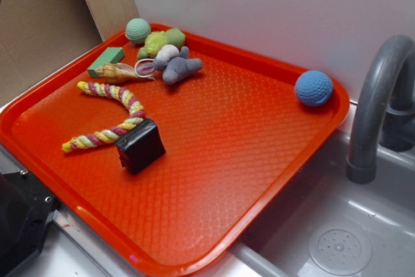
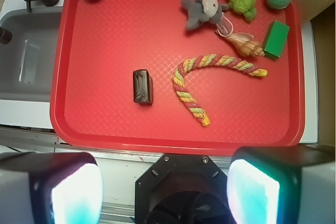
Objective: Grab the black box.
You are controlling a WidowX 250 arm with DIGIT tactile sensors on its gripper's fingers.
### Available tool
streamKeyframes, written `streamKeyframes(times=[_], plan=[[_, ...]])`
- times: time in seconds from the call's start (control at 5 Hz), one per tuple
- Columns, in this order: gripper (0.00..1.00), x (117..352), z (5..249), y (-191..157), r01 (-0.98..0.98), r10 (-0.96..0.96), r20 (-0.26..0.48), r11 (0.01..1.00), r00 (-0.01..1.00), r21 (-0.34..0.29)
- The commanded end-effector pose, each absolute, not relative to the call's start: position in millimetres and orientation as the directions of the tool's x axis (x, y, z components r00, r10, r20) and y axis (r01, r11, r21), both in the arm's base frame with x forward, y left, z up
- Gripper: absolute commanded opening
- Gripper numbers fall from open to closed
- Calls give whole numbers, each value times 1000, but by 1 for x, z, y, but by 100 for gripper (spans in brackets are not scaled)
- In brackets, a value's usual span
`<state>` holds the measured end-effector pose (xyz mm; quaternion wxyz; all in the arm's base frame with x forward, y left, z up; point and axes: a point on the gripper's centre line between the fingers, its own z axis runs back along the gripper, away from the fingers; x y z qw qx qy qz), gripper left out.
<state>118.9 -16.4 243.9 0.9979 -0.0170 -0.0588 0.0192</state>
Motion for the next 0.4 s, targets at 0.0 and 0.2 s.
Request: streamKeyframes(times=[0.0, 0.2], plan=[[100, 119, 244, -16, -36, 40, 117, 999, 992, -36], [100, 146, 202, -31, 55, -54, 58, 998, 997, -18]])
